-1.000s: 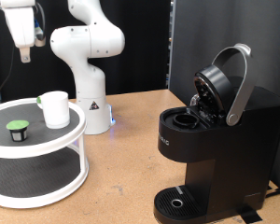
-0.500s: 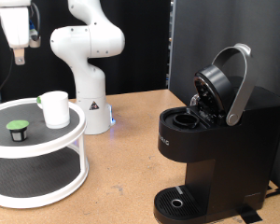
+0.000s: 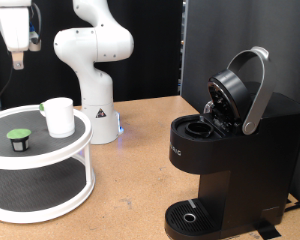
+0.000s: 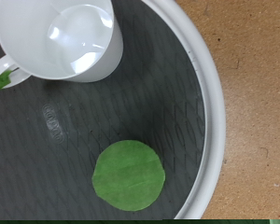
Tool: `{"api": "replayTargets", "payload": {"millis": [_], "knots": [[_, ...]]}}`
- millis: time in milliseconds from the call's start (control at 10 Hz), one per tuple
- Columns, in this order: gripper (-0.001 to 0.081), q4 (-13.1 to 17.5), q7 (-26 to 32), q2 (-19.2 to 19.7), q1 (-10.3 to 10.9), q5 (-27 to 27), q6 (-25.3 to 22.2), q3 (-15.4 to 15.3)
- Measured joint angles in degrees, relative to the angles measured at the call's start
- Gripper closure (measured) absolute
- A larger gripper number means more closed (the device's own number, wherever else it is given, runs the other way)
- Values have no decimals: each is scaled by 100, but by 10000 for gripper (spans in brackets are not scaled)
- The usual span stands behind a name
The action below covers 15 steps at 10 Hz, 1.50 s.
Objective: Make a cup of coffee with the keurig machine
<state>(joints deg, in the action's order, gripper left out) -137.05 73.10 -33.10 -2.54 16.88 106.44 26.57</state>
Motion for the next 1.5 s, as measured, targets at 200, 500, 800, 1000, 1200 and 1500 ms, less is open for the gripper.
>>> {"api": "replayTargets", "payload": {"millis": [200,500,800,1000,1200,1500], "knots": [[1,-5,0,0,0,44,-3,-3],[1,-205,420,-19,10,-33,387,115],[1,-819,446,-6,-29,142,1257,265],[1,-1125,445,26,-33,157,1538,351],[1,-1295,447,47,-34,157,1605,435],[1,-1441,448,155,-55,325,1834,560]]}}
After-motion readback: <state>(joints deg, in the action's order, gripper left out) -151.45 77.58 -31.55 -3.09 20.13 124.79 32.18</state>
